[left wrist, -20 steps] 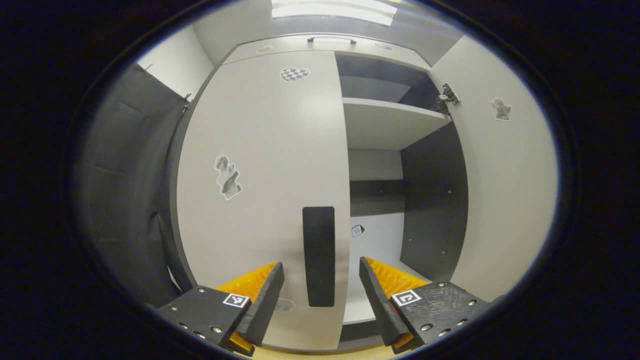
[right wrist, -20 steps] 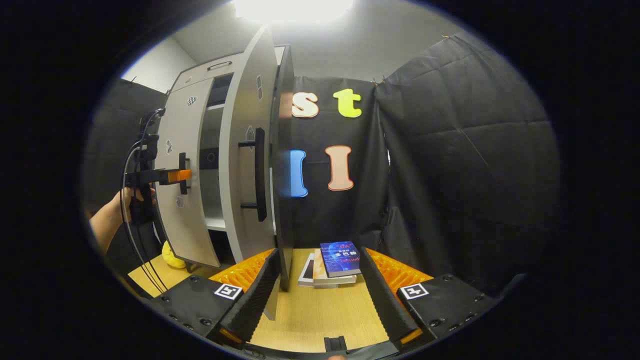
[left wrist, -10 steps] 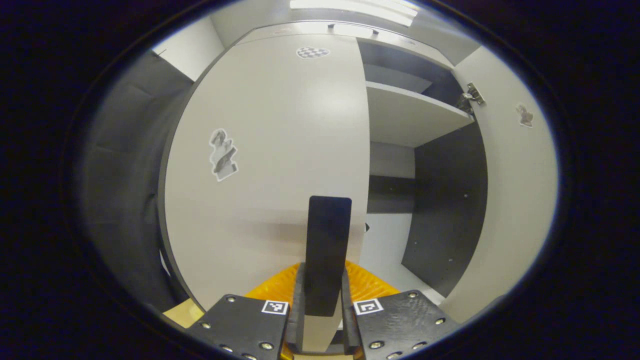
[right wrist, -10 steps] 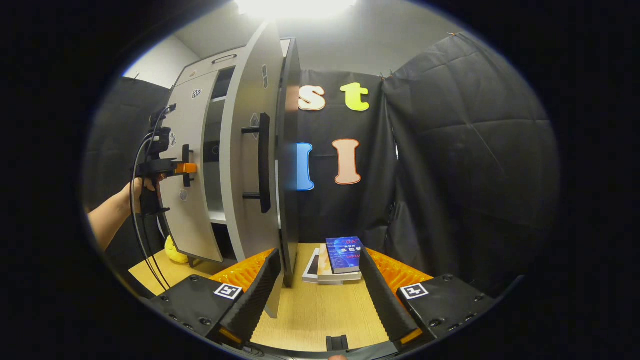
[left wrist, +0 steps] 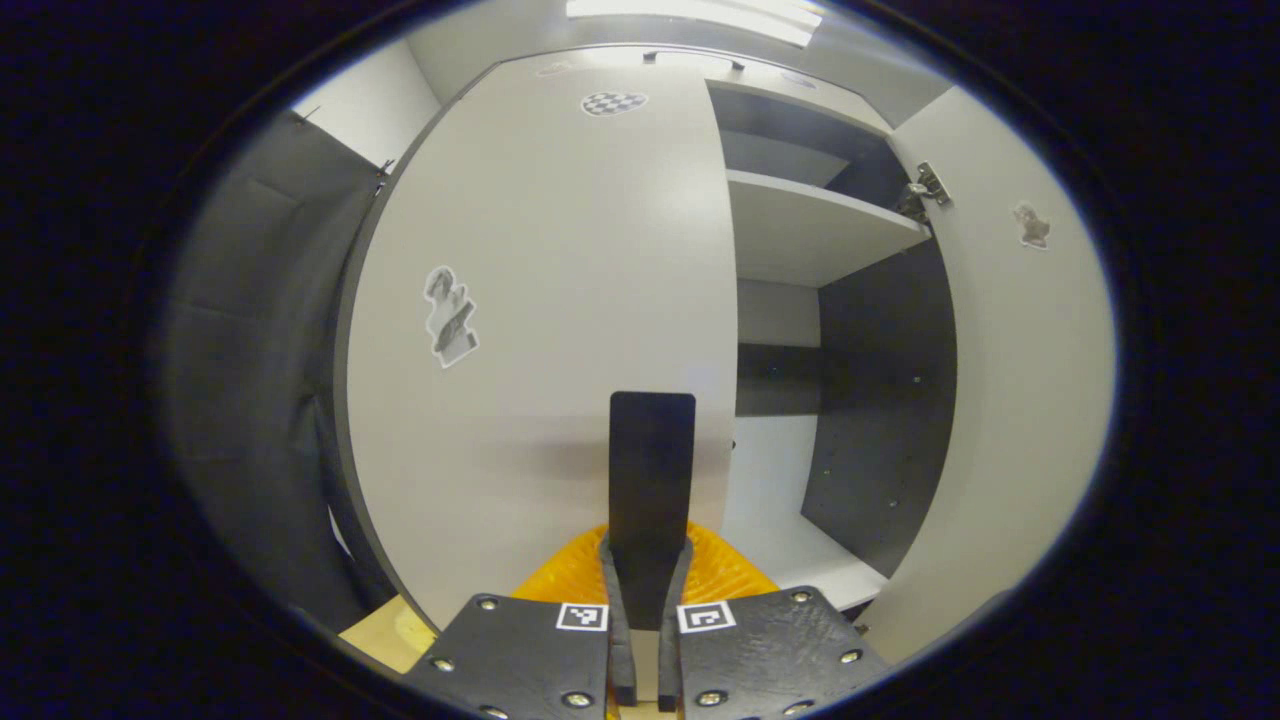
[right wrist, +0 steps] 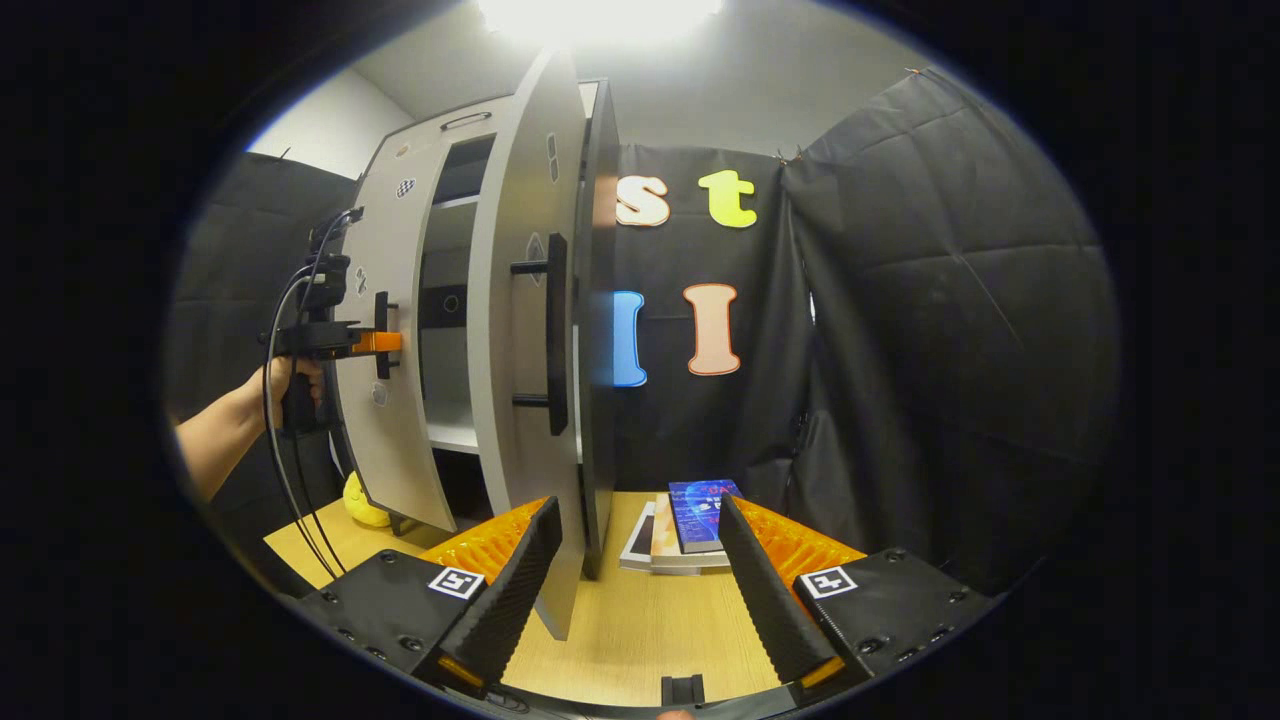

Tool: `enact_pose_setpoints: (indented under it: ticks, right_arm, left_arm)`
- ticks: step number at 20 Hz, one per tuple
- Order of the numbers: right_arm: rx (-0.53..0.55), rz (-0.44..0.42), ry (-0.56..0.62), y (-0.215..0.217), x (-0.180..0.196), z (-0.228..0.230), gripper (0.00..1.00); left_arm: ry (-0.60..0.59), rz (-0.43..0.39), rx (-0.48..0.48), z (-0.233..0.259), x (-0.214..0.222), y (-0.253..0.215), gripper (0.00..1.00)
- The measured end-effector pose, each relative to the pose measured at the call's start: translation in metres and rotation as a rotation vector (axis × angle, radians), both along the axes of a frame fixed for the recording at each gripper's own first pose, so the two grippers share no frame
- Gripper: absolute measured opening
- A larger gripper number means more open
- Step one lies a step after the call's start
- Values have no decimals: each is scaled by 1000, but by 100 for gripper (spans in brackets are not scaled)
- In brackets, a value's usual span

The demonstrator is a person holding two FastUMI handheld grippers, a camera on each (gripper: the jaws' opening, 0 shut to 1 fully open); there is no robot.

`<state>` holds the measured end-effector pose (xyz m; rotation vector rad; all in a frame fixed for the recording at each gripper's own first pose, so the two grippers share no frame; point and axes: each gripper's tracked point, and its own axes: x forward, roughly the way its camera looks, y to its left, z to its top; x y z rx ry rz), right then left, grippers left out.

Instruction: Open the right door of the double-door shoe cabinet with the right hand, and open the left door with the left hand.

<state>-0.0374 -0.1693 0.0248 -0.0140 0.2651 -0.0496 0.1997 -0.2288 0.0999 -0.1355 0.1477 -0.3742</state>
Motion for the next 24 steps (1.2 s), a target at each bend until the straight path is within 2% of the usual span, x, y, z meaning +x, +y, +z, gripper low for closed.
enact_pose_setpoints:
  ticks: [4, 15, 16, 17, 18, 24]
  right_arm:
    - [-2, 23, -5, 15, -5, 1, 99]
    - [-8, 70, -35, 54, 3, 6, 99]
    - [-10, 72, -36, 57, 3, 6, 99]
    - [-12, 74, -38, 60, 3, 6, 99]
    - [-12, 77, -39, 63, 3, 6, 99]
    - [-15, 99, -49, 83, 7, 8, 99]
  left_arm:
    - [-4, -1, -8, 5, 1, 3, 12]
    - [-8, -24, -32, 12, 2, 11, 10]
    - [-10, -26, -34, 13, 3, 12, 7]
    - [-9, -30, -36, 13, 2, 12, 10]
    - [-10, -33, -41, 13, 2, 13, 7]
    - [-14, -42, -58, 16, 0, 17, 12]
